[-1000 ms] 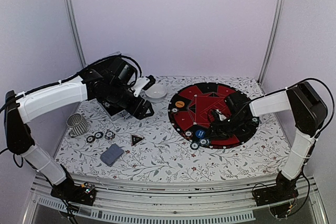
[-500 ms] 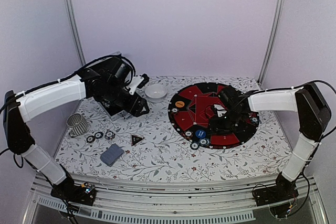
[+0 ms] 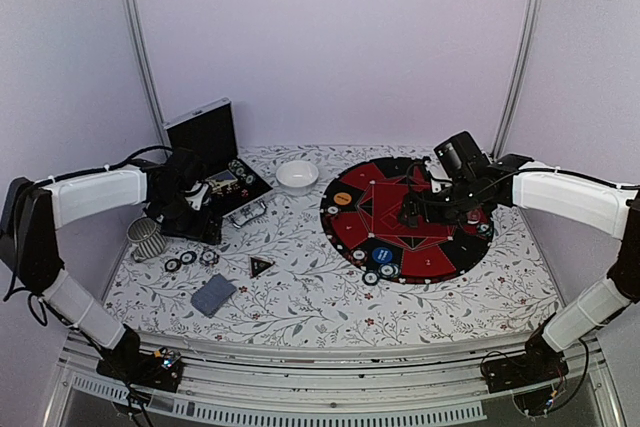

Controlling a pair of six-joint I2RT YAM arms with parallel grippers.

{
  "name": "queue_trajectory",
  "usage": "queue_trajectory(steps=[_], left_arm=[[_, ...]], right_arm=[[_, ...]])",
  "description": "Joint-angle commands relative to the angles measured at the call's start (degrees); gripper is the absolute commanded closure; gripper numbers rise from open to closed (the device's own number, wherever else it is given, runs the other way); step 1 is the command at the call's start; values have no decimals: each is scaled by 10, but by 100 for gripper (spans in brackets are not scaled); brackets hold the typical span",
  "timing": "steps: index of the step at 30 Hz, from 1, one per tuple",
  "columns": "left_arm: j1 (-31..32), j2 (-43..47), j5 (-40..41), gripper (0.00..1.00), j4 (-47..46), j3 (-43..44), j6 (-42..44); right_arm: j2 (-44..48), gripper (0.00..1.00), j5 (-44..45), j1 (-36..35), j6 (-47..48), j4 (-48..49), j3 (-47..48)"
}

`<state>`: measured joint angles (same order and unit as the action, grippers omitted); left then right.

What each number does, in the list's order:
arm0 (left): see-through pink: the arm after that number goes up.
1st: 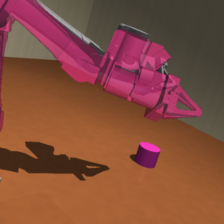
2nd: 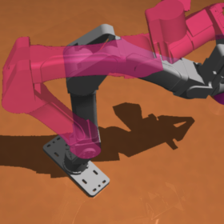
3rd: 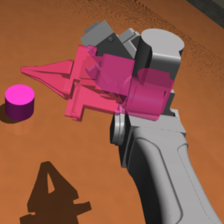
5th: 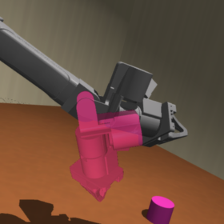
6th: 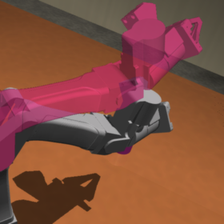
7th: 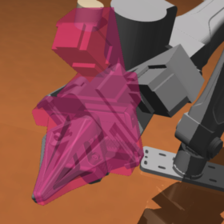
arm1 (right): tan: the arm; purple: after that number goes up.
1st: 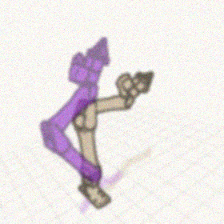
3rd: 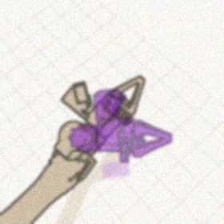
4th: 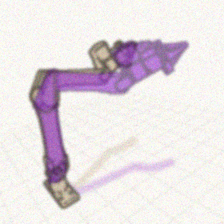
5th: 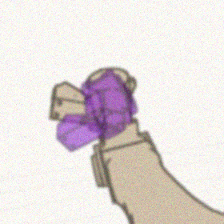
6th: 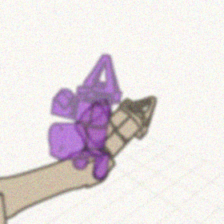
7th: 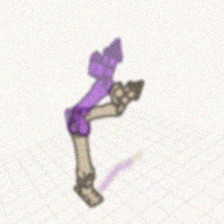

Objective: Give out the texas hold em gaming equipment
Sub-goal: Place the poker chips pile in the small blind area, then pick up the pile of poker chips from the pile of poker chips.

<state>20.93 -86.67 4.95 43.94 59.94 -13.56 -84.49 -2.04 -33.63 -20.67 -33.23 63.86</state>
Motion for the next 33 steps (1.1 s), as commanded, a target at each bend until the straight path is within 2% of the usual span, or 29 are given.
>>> queue_trajectory(steps=[1, 6, 17, 26, 30, 32, 33], left_arm=[[-28, -28, -31, 2, -46, -27, -10], [-28, -59, -61, 3, -72, -44, -5], [-24, -89, -69, 31, -88, -64, 2], [-21, -114, -55, 39, -91, -68, 6], [-17, -123, -58, 50, -93, -66, 11], [-17, -128, -62, 61, -94, -65, 12], [-16, -128, -65, 71, -95, -65, 13]], right_arm=[[-6, 0, 12, 0, 4, -14, -4], [-1, 0, 16, 1, 3, -16, -13], [-14, 0, 10, 0, 4, -16, -10], [-14, 1, 6, 1, 5, -15, -10], [-15, 1, 5, 0, 6, -15, -9], [-14, 1, 6, 0, 7, -14, -9], [-14, 1, 6, 1, 8, -14, -8]])
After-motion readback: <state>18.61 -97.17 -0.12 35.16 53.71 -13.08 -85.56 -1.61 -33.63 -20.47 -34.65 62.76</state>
